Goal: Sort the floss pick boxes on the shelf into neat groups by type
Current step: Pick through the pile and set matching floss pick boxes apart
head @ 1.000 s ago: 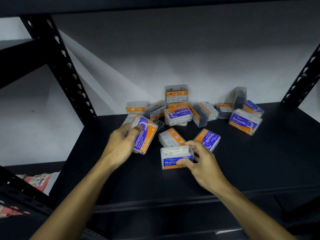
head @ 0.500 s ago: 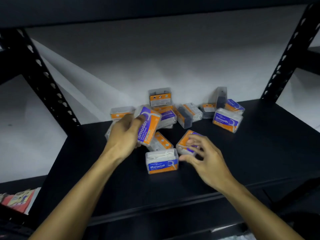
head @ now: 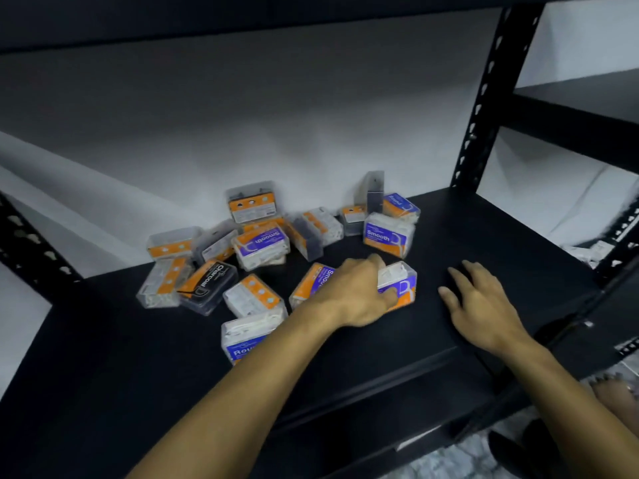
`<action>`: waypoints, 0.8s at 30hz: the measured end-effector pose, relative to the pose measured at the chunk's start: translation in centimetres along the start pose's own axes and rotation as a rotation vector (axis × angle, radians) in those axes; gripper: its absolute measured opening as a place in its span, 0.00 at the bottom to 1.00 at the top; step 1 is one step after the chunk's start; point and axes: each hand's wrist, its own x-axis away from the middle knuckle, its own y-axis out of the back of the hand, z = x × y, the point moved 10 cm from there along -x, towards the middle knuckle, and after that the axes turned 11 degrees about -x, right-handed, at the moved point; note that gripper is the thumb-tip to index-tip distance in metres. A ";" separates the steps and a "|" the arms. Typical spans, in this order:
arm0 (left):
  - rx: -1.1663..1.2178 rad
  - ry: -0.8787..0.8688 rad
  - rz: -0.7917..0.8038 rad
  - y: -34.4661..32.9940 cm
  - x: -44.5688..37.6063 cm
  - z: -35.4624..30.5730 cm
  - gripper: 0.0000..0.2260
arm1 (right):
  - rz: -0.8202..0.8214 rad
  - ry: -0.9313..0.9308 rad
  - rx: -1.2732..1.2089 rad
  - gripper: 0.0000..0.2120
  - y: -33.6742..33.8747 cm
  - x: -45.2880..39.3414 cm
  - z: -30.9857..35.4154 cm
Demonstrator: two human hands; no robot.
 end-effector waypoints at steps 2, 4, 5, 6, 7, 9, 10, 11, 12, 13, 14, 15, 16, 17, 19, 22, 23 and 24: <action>-0.010 -0.013 -0.027 -0.4 -0.3 -0.6 0.18 | 0.058 -0.044 0.027 0.27 -0.6 -0.3 -0.9; -0.025 -0.027 -0.054 -0.7 -0.5 -1.2 0.18 | 0.097 -0.085 0.046 0.28 -0.9 -0.5 -1.7; -0.023 -0.032 -0.066 -0.7 -0.6 -1.4 0.18 | 0.106 -0.095 0.060 0.28 -0.9 -0.7 -2.0; -0.017 -0.035 -0.076 -0.8 -0.8 -1.6 0.18 | 0.110 -0.102 0.073 0.29 -0.8 -0.8 -2.2; -0.010 -0.037 -0.087 -0.8 -0.9 -1.8 0.18 | 0.114 -0.107 0.081 0.29 -0.7 -0.9 -2.3; 0.005 -0.033 -0.106 -0.9 -1.1 -2.0 0.19 | 0.117 -0.116 0.080 0.29 -0.6 -1.2 -2.5; 0.010 -0.030 -0.110 -1.0 -1.2 -2.0 0.19 | 0.116 -0.117 0.079 0.29 -0.5 -1.3 -2.5; 0.013 -0.026 -0.113 -1.2 -1.2 -1.9 0.20 | 0.115 -0.117 0.082 0.29 -0.4 -1.4 -2.6; 0.018 -0.018 -0.119 -1.4 -1.1 -1.8 0.22 | 0.113 -0.115 0.084 0.29 -0.4 -1.4 -2.6; 0.024 -0.008 -0.128 -1.5 -1.0 -1.6 0.23 | 0.111 -0.114 0.083 0.29 -0.4 -1.4 -2.6; 0.035 0.003 -0.140 -1.7 -0.9 -1.4 0.24 | 0.110 -0.114 0.080 0.29 -0.5 -1.4 -2.7; 0.046 0.009 -0.156 -1.7 -0.7 -1.3 0.24 | 0.108 -0.113 0.077 0.29 -0.5 -1.3 -2.7; 0.053 0.013 -0.171 -1.8 -0.6 -1.2 0.25 | 0.107 -0.113 0.074 0.29 -0.5 -1.3 -2.7; 0.055 0.014 -0.181 -1.8 -0.5 -1.2 0.24 | 0.106 -0.112 0.072 0.29 -0.5 -1.3 -2.7; 0.060 0.014 -0.191 -1.8 -0.4 -1.2 0.23 | 0.100 -0.108 0.067 0.29 -0.4 -1.3 -2.6; 0.067 0.003 -0.192 -1.7 -0.5 -1.4 0.23 | 0.097 -0.108 0.069 0.29 -0.5 -1.3 -2.7; 0.069 -0.001 -0.192 -1.7 -0.5 -1.5 0.23 | 0.097 -0.109 0.068 0.29 -0.5 -1.3 -2.7; 0.073 -0.003 -0.192 -1.7 -0.6 -1.5 0.23 | 0.096 -0.109 0.068 0.29 -0.6 -1.4 -2.7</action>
